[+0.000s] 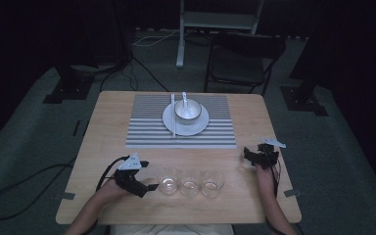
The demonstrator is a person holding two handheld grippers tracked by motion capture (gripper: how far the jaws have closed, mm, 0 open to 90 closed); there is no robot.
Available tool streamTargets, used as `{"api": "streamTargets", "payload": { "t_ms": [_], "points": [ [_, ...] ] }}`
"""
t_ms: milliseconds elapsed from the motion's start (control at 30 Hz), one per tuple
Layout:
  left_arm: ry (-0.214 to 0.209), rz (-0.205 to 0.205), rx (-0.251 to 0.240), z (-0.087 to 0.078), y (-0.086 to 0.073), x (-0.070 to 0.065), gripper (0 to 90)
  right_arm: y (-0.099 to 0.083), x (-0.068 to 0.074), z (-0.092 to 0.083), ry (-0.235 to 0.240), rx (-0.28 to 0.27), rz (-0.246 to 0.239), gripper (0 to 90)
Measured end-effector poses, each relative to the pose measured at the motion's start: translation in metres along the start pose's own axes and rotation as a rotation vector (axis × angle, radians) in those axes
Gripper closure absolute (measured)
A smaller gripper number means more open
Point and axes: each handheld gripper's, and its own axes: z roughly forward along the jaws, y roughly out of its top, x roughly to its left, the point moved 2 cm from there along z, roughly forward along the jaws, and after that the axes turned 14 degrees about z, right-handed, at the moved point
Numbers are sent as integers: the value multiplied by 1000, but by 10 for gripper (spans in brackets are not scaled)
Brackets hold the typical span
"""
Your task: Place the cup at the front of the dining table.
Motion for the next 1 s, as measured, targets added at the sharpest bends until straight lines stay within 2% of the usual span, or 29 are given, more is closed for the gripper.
{"api": "streamTargets", "payload": {
  "t_ms": [267,633,1000],
  "points": [
    [-33,5,-7,9,3,-5,24,0,0,0,2,0,1,131],
    [-57,9,-12,21,12,-8,25,0,0,0,1,0,1,131],
    [-58,23,-7,30,16,-9,46,0,0,0,3,-1,3,131]
  ]
}}
